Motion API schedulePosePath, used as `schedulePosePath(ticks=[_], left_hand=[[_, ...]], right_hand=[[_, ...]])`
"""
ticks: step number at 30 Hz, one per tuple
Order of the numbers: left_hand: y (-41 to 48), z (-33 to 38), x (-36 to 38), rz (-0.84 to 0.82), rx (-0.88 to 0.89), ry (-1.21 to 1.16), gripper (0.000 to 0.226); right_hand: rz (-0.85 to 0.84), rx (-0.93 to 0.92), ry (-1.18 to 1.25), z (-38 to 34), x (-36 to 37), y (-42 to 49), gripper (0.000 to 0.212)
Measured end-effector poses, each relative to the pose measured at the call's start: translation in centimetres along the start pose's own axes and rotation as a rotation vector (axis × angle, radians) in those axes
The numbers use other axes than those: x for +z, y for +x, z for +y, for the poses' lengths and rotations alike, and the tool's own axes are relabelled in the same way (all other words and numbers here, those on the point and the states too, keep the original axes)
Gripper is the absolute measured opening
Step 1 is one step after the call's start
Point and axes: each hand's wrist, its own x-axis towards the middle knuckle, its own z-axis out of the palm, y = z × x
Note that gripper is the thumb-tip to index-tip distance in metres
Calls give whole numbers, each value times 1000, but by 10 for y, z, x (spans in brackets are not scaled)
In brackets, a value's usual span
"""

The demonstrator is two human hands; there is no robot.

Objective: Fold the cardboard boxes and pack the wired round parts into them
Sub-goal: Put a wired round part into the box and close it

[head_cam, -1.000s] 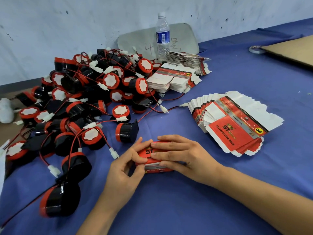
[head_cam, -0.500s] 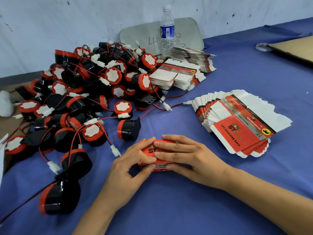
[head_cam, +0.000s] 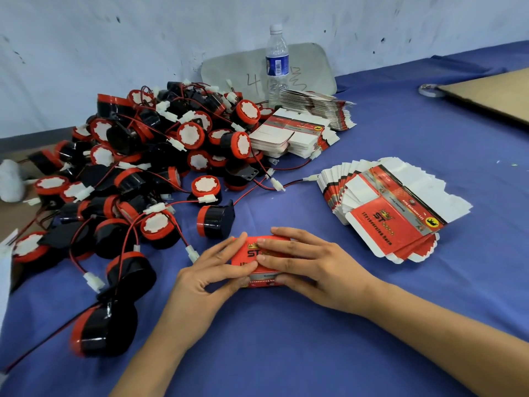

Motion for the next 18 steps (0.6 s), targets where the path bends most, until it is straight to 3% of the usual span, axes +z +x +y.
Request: schedulePosePath(ticks=[7,12,18], left_hand=[[-6,3,1,43,69,154,38],[-1,1,5,16,142,269,40],[-1,0,6,46,33,124,45]], right_hand=[[12,133,-13,-6,-1,1,66],[-12,86,-42,-9,5,5,52],[57,364,261,-17,8,5,52]])
